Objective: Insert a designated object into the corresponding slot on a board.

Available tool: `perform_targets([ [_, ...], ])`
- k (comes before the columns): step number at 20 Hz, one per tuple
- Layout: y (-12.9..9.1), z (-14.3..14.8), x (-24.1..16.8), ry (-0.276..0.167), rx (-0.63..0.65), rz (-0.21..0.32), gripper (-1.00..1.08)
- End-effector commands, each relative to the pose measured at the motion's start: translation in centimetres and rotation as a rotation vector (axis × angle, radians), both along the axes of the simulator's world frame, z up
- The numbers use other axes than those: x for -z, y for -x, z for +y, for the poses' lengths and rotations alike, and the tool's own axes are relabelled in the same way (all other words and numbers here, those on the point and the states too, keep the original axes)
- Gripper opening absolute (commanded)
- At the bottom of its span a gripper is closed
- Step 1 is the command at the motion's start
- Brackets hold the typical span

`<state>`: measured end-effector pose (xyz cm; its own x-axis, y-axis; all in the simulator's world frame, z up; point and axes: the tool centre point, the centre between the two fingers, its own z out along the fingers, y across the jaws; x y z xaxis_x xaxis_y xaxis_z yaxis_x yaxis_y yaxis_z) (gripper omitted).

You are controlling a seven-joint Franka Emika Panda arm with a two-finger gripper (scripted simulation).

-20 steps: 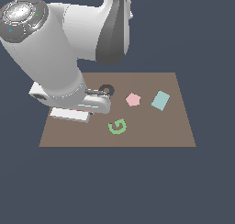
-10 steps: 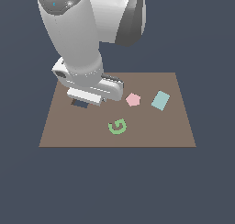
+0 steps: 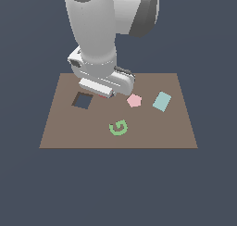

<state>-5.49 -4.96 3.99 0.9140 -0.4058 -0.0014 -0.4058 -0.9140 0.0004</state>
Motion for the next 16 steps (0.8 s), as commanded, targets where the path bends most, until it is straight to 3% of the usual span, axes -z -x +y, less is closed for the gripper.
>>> perform_targets([
  [1, 0.4, 0.4, -0.1, 0.000, 0.016, -0.001, -1.00],
  [13, 0.5, 0.8, 0.9, -0.001, 0.023, 0.000, -1.00],
  [14, 0.5, 0.8, 0.9, -0.001, 0.023, 0.000, 1.00],
  [16, 0.5, 0.8, 0.9, -0.001, 0.023, 0.000, 1.00],
])
